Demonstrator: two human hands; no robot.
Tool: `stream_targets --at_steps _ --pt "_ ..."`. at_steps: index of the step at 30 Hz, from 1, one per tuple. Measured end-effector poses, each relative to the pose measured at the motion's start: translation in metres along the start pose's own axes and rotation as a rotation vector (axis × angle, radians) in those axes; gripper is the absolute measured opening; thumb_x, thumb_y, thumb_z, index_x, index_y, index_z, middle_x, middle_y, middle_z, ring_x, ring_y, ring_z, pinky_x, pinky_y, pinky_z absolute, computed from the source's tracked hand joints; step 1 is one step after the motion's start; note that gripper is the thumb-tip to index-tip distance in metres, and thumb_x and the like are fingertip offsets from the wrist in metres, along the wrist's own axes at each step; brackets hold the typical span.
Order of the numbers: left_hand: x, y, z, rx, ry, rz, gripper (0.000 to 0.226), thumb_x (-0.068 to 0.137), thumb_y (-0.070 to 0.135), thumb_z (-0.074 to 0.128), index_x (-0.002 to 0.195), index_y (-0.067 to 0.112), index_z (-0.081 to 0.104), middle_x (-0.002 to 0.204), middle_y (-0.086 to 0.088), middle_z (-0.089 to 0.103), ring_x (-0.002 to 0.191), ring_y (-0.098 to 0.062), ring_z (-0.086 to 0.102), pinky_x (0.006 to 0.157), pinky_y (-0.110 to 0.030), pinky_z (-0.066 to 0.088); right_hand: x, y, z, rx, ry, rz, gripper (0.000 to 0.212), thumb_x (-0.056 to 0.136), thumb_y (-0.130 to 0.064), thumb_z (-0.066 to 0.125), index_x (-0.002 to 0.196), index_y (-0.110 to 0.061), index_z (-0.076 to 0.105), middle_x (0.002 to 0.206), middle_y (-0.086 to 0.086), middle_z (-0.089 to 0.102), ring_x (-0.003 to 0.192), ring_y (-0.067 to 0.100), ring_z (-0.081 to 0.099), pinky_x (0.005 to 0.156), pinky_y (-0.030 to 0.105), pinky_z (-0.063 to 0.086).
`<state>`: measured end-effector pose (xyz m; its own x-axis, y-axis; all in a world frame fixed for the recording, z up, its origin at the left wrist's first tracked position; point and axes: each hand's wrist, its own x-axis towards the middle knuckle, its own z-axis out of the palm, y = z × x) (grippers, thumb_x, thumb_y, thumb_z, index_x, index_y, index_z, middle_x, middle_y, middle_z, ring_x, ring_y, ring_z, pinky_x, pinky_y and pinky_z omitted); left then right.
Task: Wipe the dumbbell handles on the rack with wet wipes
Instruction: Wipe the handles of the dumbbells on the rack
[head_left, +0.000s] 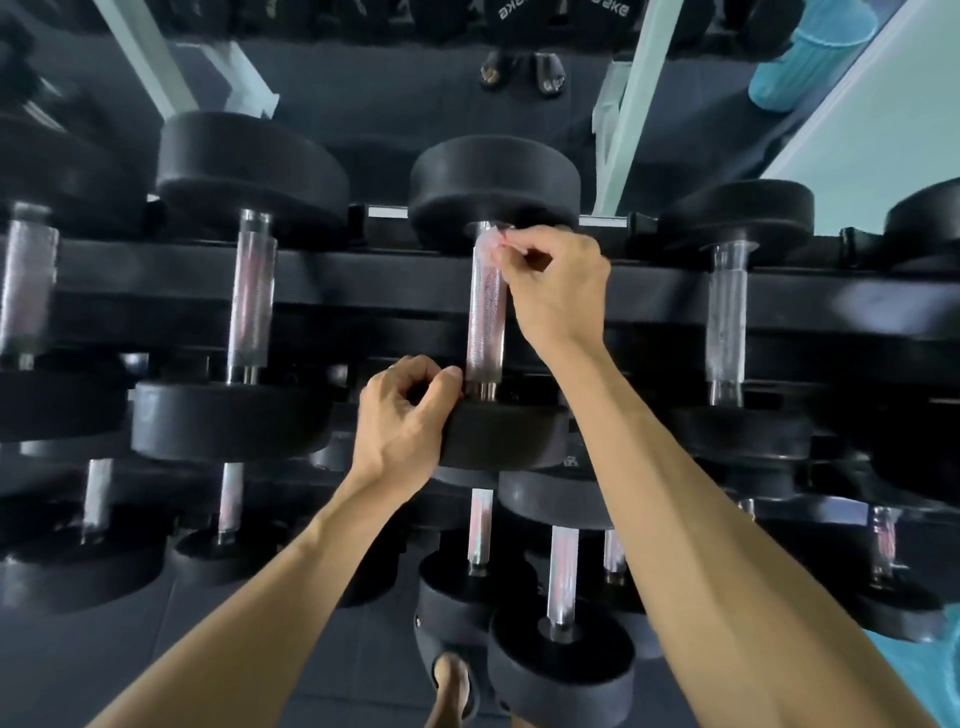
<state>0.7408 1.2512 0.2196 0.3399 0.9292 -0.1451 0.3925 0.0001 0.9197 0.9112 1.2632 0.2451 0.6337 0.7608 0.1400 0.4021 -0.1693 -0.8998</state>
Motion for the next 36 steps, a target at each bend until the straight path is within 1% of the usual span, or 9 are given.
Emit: stream_targets --at_steps 3,8,14,19,23,25,27,32,36 --pt "0.001 -0.002 -0.001 -0.019 0.002 0.007 0.048 0.074 0.049 0.052 0.064 0.002 0.057 0.064 -0.013 0.057 0.058 -0.012 0.049 0.052 -0.025 0.037 -0.002 0.007 0.002 -0.060 -0.004 -0.058 0.009 0.087 -0.017 0.076 0.094 -0.012 0.079 0.085 -0.006 0.068 0.077 0.007 0.065 0.079 0.022 0.054" --pt "0.002 -0.002 0.000 -0.013 0.006 0.012 0.048 0.075 0.047 0.053 0.063 0.000 0.058 0.067 -0.016 0.058 0.062 -0.019 0.052 0.056 -0.038 0.039 -0.027 0.011 -0.011 -0.165 -0.192 -0.165 0.015 0.090 -0.026 0.074 0.083 -0.014 0.080 0.078 0.004 0.066 0.068 0.015 0.061 0.067 0.026 0.049" --pt "0.002 -0.001 0.001 -0.015 0.019 0.016 0.049 0.075 0.046 0.053 0.064 -0.002 0.058 0.067 -0.017 0.057 0.061 -0.014 0.050 0.057 -0.032 0.038 0.005 0.008 0.012 -0.197 0.104 -0.117 0.010 0.085 -0.012 0.071 0.078 -0.013 0.077 0.074 0.000 0.071 0.068 0.015 0.062 0.071 0.031 0.050" --pt "0.002 -0.003 0.000 -0.007 0.021 0.024 0.048 0.076 0.045 0.052 0.063 -0.001 0.058 0.067 -0.016 0.058 0.061 -0.016 0.050 0.057 -0.036 0.038 -0.041 0.000 -0.023 -0.155 -0.268 -0.011 0.022 0.091 -0.023 0.071 0.071 -0.014 0.075 0.063 -0.008 0.069 0.060 0.010 0.067 0.069 0.024 0.054" --pt "0.002 -0.001 0.000 -0.006 0.029 0.023 0.049 0.074 0.046 0.052 0.063 -0.001 0.058 0.066 -0.014 0.057 0.061 -0.012 0.049 0.057 -0.028 0.037 -0.016 -0.003 -0.014 -0.162 -0.108 0.015 0.025 0.088 -0.011 0.069 0.063 -0.015 0.071 0.055 -0.013 0.061 0.058 0.007 0.063 0.073 0.008 0.046" --pt "0.002 0.000 0.000 -0.005 0.026 0.022 0.048 0.074 0.045 0.052 0.064 -0.001 0.058 0.064 -0.013 0.056 0.060 -0.011 0.049 0.055 -0.026 0.037 0.001 -0.003 -0.006 -0.131 -0.018 0.030 0.022 0.087 -0.009 0.068 0.065 -0.013 0.071 0.056 -0.010 0.062 0.059 0.009 0.064 0.073 0.019 0.052" --pt "0.002 0.000 0.001 -0.006 0.024 0.026 0.048 0.074 0.045 0.052 0.064 -0.002 0.058 0.064 -0.013 0.056 0.060 -0.012 0.049 0.055 -0.027 0.036 -0.003 -0.002 -0.009 -0.138 -0.064 0.049 0.017 0.087 -0.010 0.070 0.070 -0.011 0.074 0.059 -0.009 0.065 0.061 0.010 0.066 0.071 0.024 0.054" --pt "0.001 0.001 0.001 0.002 0.027 0.046 0.052 0.075 0.045 0.051 0.065 -0.006 0.057 0.065 -0.018 0.054 0.060 -0.015 0.047 0.056 -0.031 0.036 -0.048 0.003 -0.034 -0.219 -0.434 0.178 0.011 0.084 -0.017 0.078 0.074 -0.013 0.076 0.065 -0.006 0.070 0.060 0.001 0.066 0.052 0.008 0.045" --pt "0.001 0.001 0.000 0.002 0.031 0.037 0.053 0.074 0.045 0.051 0.065 -0.006 0.057 0.066 -0.020 0.055 0.061 -0.015 0.047 0.056 -0.030 0.036 -0.026 0.000 -0.028 -0.121 -0.289 0.115 0.013 0.085 -0.001 0.072 0.073 -0.006 0.073 0.059 -0.009 0.067 0.053 -0.004 0.064 0.058 0.009 0.051"
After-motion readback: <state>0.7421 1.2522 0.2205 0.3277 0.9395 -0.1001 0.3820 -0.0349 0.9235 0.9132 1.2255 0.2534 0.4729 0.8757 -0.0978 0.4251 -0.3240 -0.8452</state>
